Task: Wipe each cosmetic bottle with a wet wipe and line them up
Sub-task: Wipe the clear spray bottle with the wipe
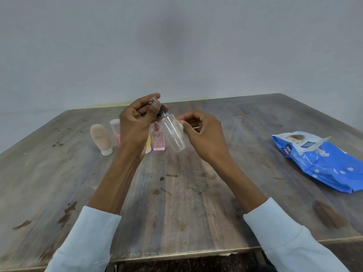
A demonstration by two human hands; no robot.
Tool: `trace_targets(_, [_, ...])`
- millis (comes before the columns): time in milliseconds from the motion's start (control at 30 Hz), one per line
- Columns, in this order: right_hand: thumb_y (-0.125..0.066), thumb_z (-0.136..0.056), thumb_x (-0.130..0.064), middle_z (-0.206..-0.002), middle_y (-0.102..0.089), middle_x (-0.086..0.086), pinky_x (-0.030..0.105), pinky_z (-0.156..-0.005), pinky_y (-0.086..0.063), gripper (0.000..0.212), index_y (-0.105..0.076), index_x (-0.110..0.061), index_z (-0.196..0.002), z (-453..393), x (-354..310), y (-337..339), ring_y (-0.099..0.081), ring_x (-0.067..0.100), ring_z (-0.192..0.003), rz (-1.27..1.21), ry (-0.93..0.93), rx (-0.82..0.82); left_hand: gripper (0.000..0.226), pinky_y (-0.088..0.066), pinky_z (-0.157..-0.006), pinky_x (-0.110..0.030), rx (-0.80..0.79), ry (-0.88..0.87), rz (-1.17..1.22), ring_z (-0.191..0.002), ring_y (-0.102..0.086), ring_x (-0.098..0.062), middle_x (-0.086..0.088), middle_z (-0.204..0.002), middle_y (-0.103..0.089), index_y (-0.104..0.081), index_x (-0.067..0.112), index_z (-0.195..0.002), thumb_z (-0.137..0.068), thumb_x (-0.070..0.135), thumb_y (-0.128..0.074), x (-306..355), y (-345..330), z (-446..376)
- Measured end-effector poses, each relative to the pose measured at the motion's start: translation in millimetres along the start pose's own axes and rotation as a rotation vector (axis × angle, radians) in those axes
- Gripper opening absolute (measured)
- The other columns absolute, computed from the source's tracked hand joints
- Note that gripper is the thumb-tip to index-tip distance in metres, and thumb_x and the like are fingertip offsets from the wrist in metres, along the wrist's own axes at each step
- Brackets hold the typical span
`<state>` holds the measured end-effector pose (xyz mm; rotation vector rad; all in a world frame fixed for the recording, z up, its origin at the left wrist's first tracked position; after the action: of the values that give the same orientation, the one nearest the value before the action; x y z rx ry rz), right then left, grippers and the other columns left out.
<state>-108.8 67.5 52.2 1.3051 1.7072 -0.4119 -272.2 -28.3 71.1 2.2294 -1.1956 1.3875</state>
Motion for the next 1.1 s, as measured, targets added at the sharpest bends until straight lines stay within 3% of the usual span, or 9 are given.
trace_targets(133, [-0.053,-0.108,-0.005,-0.100,-0.079,0.009,0.028,-0.078,-0.063,0.022,-0.075,-0.004,-0.114,6,5,-11,-0.075,0.014,-0.085,-0.608,-0.379,-0.324,0.037,-0.062,-0.083,-0.031,-0.199,0.065,0.102,-0.089,-0.077,-0.021,-0.011,-0.102,-0.080,-0.066,0.002,-0.133,-0.099,0.018,-0.065,4,-13,6])
trace_targets(267, [-0.054,-0.107,-0.005,-0.085,-0.075,0.005,0.028,-0.067,-0.064,0.019,-0.072,-0.003,-0.100,13,0,-13,-0.073,0.012,-0.072,-0.946,-0.562,-0.409,0.037,-0.061,-0.088,-0.034,-0.301,0.092,0.128,-0.095,-0.076,-0.022,-0.010,-0.107,-0.079,-0.065,0.007,-0.134,-0.099,0.018,-0.062,7,-14,8])
trace_targets(400, [-0.057,-0.105,-0.003,-0.118,-0.066,0.021,0.043,-0.100,-0.062,0.027,-0.056,0.002,-0.131,14,3,-21,-0.070,0.024,-0.097,-1.098,-0.671,-0.482,0.031,-0.059,-0.095,-0.035,-0.288,0.084,0.149,-0.103,-0.073,-0.022,-0.010,-0.108,-0.078,-0.063,0.005,-0.137,-0.107,0.011,-0.056,6,-12,6])
trace_targets(467, [-0.055,-0.106,-0.003,-0.121,-0.070,0.021,0.045,-0.102,-0.060,0.031,-0.052,0.000,-0.136,16,7,-25,-0.073,0.028,-0.103,-1.120,-0.731,-0.515,0.033,-0.057,-0.099,-0.034,-0.243,0.050,0.131,-0.106,-0.072,-0.022,-0.011,-0.108,-0.077,-0.061,0.000,-0.140,-0.109,0.008,-0.053,6,-5,1])
trace_targets(667, [-0.058,-0.106,-0.005,-0.096,-0.078,0.013,0.036,-0.081,-0.068,0.009,-0.066,-0.001,-0.104,10,19,-16,-0.078,0.024,-0.090,-0.791,-0.632,-0.320,0.030,-0.058,-0.104,-0.045,-0.040,-0.073,-0.031,-0.105,-0.075,-0.027,-0.012,-0.106,-0.080,-0.067,0.000,-0.135,-0.106,0.009,-0.063,9,17,-10])
trace_targets(733, [-0.065,-0.103,-0.009,-0.105,-0.080,0.012,0.029,-0.080,-0.066,0.013,-0.075,0.000,-0.103,3,21,-6,-0.080,0.023,-0.093,-0.449,-0.450,-0.206,0.026,-0.061,-0.101,-0.042,0.052,-0.127,-0.139,-0.103,-0.078,-0.025,-0.010,-0.103,-0.082,-0.071,0.003,-0.129,-0.104,0.007,-0.067,10,22,-10])
trace_targets(867, [-0.075,-0.095,-0.018,-0.088,-0.079,-0.010,0.013,-0.067,-0.055,0.007,-0.082,-0.018,-0.096,1,8,0,-0.073,0.008,-0.079,0.055,-0.090,-0.033,0.020,-0.065,-0.090,-0.042,0.176,-0.172,-0.284,-0.096,-0.079,-0.024,-0.011,-0.103,-0.080,-0.076,0.016,-0.114,-0.095,0.016,-0.080,8,21,-7])
trace_targets(967, [-0.074,-0.098,-0.021,-0.091,-0.073,-0.018,0.015,-0.067,-0.053,0.007,-0.081,-0.021,-0.101,4,1,-4,-0.068,0.001,-0.080,0.155,0.038,0.026,0.023,-0.065,-0.082,-0.036,0.257,-0.150,-0.294,-0.088,-0.079,-0.020,-0.008,-0.098,-0.079,-0.076,0.015,-0.113,-0.093,0.023,-0.084,7,23,-6])
trace_targets(1100, [-0.076,-0.097,-0.016,-0.102,-0.072,-0.009,0.032,-0.080,-0.057,0.007,-0.079,-0.017,-0.104,8,-12,-7,-0.066,0.008,-0.093,0.272,0.293,0.108,0.037,-0.063,-0.074,-0.030,0.280,-0.097,-0.260,-0.082,-0.079,-0.024,-0.012,-0.092,-0.079,-0.076,0.008,-0.111,-0.086,0.031,-0.091,3,18,0])
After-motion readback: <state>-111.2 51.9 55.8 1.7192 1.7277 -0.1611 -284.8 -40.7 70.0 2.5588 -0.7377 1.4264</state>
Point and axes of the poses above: each hand's wrist, its own z-axis away from the middle knuckle, its own y-axis out of the back of the hand, x = y × z, the point moved 5 cm from there along -z, towards the middle knuckle
